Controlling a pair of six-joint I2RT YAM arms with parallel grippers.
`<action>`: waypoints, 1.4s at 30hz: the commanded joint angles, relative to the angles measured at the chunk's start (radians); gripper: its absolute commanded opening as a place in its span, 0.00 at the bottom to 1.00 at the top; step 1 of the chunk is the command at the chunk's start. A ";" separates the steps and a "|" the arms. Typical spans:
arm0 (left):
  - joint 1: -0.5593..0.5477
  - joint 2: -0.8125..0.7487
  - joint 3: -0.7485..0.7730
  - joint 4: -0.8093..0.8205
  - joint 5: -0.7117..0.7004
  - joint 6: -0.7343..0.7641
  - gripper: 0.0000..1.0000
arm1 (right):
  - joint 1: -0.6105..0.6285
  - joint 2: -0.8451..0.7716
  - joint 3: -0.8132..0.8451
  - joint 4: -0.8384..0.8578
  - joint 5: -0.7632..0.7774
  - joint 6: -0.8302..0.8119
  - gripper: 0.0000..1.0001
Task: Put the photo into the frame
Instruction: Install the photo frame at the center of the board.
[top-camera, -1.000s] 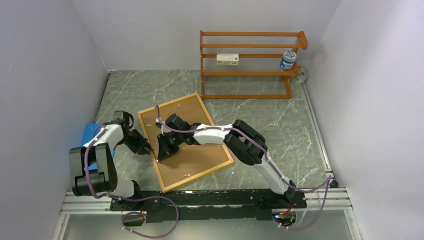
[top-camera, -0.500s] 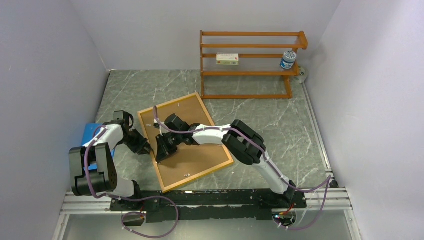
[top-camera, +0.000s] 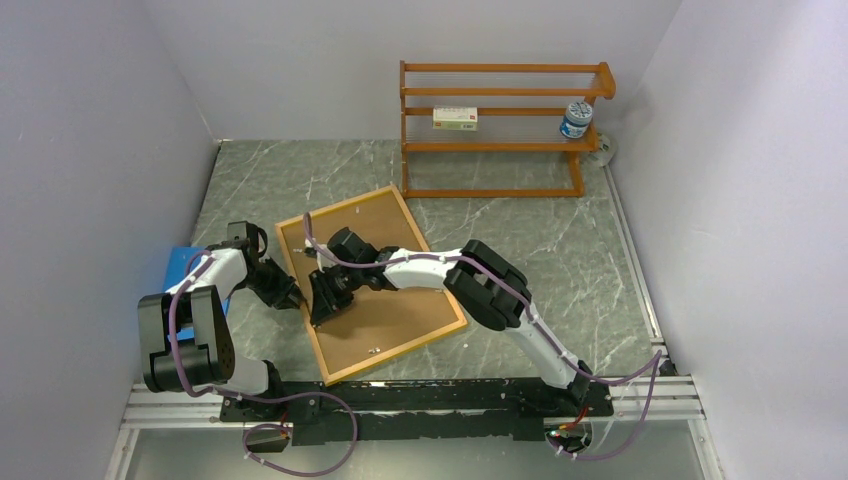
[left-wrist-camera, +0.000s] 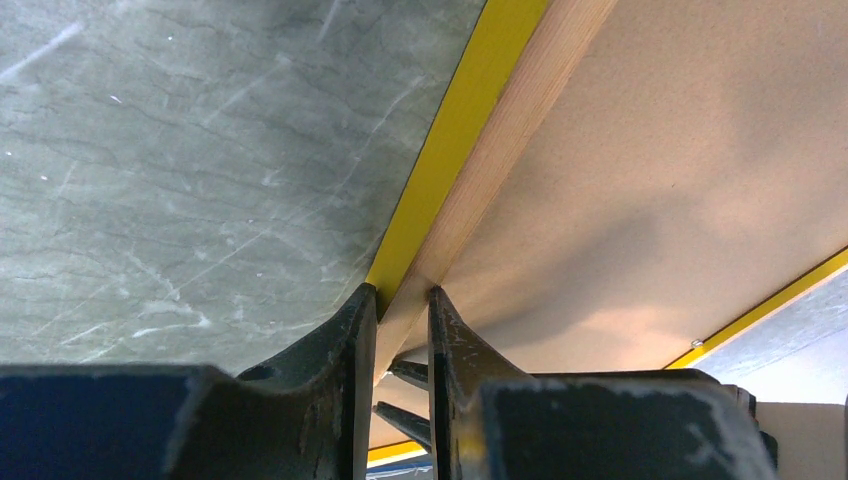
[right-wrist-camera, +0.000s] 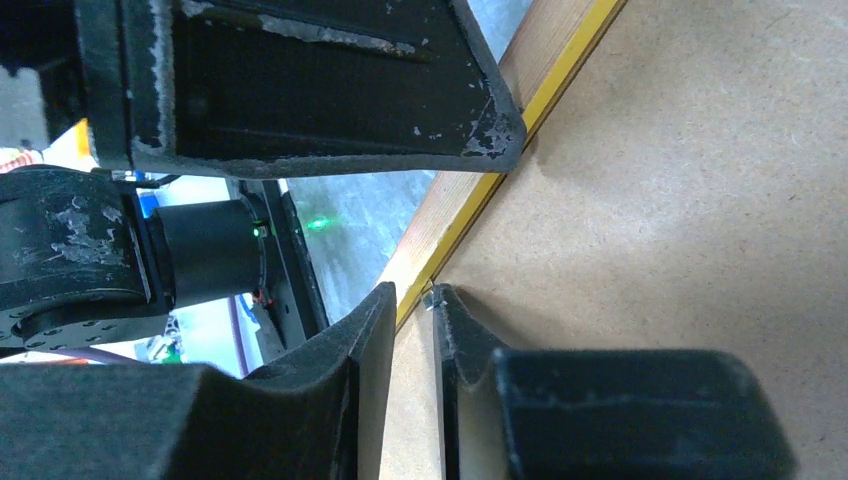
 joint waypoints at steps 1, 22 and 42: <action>-0.007 -0.023 0.018 -0.032 -0.010 -0.006 0.20 | 0.020 -0.027 0.009 -0.081 0.124 -0.060 0.27; 0.103 0.343 0.554 0.014 0.035 0.112 0.73 | -0.185 -0.121 0.036 -0.121 0.400 0.023 0.38; -0.017 0.511 0.544 -0.110 -0.146 0.079 0.75 | -0.269 -0.275 -0.014 -0.272 0.673 0.008 0.39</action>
